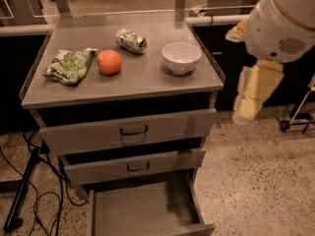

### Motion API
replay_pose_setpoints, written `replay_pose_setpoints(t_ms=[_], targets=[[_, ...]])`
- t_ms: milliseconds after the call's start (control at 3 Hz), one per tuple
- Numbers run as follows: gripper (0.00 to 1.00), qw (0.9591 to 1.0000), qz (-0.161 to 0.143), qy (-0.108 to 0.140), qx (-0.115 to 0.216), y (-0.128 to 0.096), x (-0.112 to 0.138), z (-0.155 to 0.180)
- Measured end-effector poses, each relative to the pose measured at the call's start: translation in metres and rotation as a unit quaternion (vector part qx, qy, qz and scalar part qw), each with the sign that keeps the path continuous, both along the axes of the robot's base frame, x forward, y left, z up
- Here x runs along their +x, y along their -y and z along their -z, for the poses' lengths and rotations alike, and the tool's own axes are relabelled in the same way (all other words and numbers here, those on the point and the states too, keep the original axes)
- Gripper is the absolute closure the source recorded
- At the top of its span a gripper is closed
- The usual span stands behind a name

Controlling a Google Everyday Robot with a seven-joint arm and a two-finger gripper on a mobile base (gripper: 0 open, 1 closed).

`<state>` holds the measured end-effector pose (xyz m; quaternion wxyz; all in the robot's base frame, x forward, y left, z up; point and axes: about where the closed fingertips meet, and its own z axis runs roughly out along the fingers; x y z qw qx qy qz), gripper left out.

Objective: Place orange into bottom drawer

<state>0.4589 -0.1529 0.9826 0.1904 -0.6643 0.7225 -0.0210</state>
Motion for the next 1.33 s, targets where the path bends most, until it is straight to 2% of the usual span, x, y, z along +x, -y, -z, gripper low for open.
replay_pose_setpoints(t_ms=[333, 667, 1000, 1333], targets=[[0.0, 0.9992, -0.037, 0.008, 0.009, -0.036, 0.01, -0.003], [0.0, 0.9992, -0.038, 0.011, 0.008, -0.04, 0.009, -0.003], [0.0, 0.9983, -0.044, 0.035, -0.013, -0.072, 0.036, 0.011], [0.0, 0.9968, -0.055, 0.048, -0.032, -0.091, 0.057, 0.022]])
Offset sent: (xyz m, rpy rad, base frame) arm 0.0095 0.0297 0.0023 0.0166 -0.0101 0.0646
